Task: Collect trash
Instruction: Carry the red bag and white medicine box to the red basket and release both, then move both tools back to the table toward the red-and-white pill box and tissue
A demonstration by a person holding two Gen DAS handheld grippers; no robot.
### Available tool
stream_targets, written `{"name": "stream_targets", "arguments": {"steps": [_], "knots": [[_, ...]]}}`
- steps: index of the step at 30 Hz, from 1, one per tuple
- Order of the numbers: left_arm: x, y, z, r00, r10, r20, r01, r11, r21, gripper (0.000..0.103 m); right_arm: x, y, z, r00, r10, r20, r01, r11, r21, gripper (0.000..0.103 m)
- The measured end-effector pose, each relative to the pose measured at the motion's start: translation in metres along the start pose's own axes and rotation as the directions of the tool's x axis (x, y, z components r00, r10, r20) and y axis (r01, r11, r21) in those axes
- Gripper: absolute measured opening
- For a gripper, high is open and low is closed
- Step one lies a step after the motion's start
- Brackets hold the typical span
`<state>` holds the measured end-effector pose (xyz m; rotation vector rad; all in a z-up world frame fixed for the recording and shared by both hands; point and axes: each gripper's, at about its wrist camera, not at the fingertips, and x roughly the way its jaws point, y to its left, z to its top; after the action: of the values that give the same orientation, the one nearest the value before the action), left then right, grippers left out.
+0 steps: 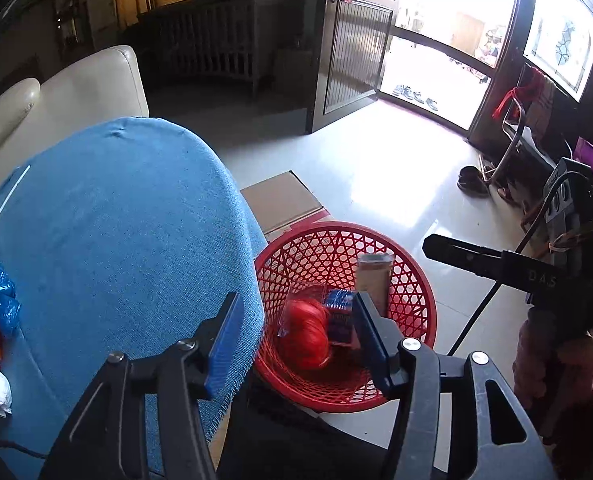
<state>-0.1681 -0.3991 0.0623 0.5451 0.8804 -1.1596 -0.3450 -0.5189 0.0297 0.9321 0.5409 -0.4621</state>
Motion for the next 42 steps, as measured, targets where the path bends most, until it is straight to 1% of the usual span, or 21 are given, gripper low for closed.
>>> {"name": "stream_targets", "arguments": {"steps": [2, 6, 7, 8, 9, 12, 15, 17, 18, 19, 20, 21, 24, 25, 28, 32, 36, 37, 39, 41, 42], "knots": [[-0.004, 0.003, -0.001, 1.000, 0.003, 0.010, -0.003, 1.000, 0.001, 0.057, -0.002, 0.003, 0.002, 1.000, 0.002, 0.012, -0.002, 1.000, -0.008, 0.064], [-0.016, 0.027, -0.008, 1.000, 0.010, 0.018, -0.009, 0.998, -0.058, 0.058, -0.006, 0.016, 0.004, 0.999, -0.004, 0.036, 0.006, 0.999, -0.050, 0.064], [-0.019, 0.035, -0.014, 1.000, 0.009, 0.018, -0.008, 0.997, -0.081, 0.059, -0.007, 0.018, 0.004, 0.999, -0.006, 0.039, 0.009, 0.998, -0.057, 0.064], [-0.022, 0.042, -0.021, 1.000, 0.014, 0.018, -0.012, 0.995, -0.094, 0.063, -0.007, 0.021, 0.005, 0.999, -0.002, 0.041, 0.005, 0.998, -0.062, 0.064], [-0.024, 0.049, -0.029, 0.999, 0.029, 0.016, -0.028, 0.994, -0.104, 0.065, -0.007, 0.023, 0.006, 0.999, 0.005, 0.041, -0.002, 0.998, -0.064, 0.064], [-0.034, 0.073, -0.061, 0.994, 0.109, -0.016, -0.110, 0.985, -0.132, 0.065, -0.002, 0.033, 0.006, 0.999, 0.020, 0.034, -0.017, 0.996, -0.083, 0.064], [-0.049, 0.103, -0.097, 0.984, 0.177, -0.036, -0.181, 0.962, -0.203, 0.065, 0.006, 0.044, 0.003, 0.999, 0.030, 0.018, -0.028, 0.994, -0.106, 0.064], [-0.065, 0.127, -0.118, 0.966, 0.255, -0.043, -0.257, 0.932, -0.257, 0.065, 0.017, 0.053, 0.000, 0.999, 0.040, -0.015, -0.041, 0.992, -0.116, 0.064], [-0.071, 0.137, -0.125, 0.959, 0.280, -0.043, -0.281, 0.918, -0.280, 0.065, 0.023, 0.058, -0.002, 0.999, 0.042, -0.030, -0.046, 0.991, -0.123, 0.064], [-0.082, 0.153, -0.134, 0.947, 0.318, -0.044, -0.315, 0.895, -0.317, 0.065, 0.027, 0.064, -0.004, 0.998, 0.045, -0.042, -0.050, 0.990, -0.134, 0.064], [-0.090, 0.162, -0.138, 0.939, 0.340, -0.045, -0.334, 0.880, -0.336, 0.065, 0.029, 0.070, -0.007, 0.998, 0.047, -0.050, -0.054, 0.988, -0.147, 0.064], [-0.100, 0.178, -0.146, 0.924, 0.380, -0.045, -0.369, 0.853, -0.368, 0.065, 0.032, 0.078, -0.009, 0.997, 0.051, -0.058, -0.060, 0.985, -0.164, 0.064], [-0.122, 0.212, -0.156, 0.893, 0.448, -0.044, -0.420, 0.794, -0.439, 0.065, 0.040, 0.100, -0.016, 0.994, 0.067, -0.081, -0.082, 0.975, -0.206, 0.064], [-0.131, 0.226, -0.162, 0.880, 0.473, -0.045, -0.437, 0.769, -0.467, 0.066, 0.043, 0.109, -0.020, 0.993, 0.068, -0.092, -0.087, 0.971, -0.223, 0.064], [-0.144, 0.257, -0.177, 0.848, 0.525, -0.066, -0.477, 0.704, -0.526, 0.067, 0.053, 0.126, -0.027, 0.990, 0.070, -0.120, -0.099, 0.962, -0.255, 0.064], [-0.146, 0.294, -0.196, 0.824, 0.553, -0.120, -0.514, 0.643, -0.568, 0.067, 0.066, 0.143, -0.036, 0.987, 0.059, -0.151, -0.101, 0.953, -0.286, 0.064], [-0.142, 0.325, -0.203, 0.835, 0.533, -0.136, -0.493, 0.615, -0.616, 0.067, 0.075, 0.155, -0.040, 0.984, 0.060, -0.170, -0.108, 0.951, -0.290, 0.064], [-0.140, 0.332, -0.202, 0.840, 0.525, -0.136, -0.487, 0.618, -0.618, 0.067, 0.077, 0.157, -0.042, 0.983, 0.058, -0.174, -0.108, 0.950, -0.292, 0.064], [-0.136, 0.341, -0.199, 0.852, 0.509, -0.124, -0.470, 0.638, -0.610, 0.067, 0.080, 0.162, -0.046, 0.981, 0.056, -0.186, -0.111, 0.947, -0.301, 0.064], [-0.131, 0.350, -0.196, 0.853, 0.504, -0.135, -0.473, 0.637, -0.608, 0.067, 0.083, 0.167, -0.050, 0.979, 0.053, -0.197, -0.113, 0.945, -0.308, 0.064], [-0.128, 0.355, -0.194, 0.857, 0.496, -0.137, -0.468, 0.640, -0.609, 0.067, 0.084, 0.169, -0.052, 0.978, 0.051, -0.202, -0.114, 0.943, -0.312, 0.064]]}}
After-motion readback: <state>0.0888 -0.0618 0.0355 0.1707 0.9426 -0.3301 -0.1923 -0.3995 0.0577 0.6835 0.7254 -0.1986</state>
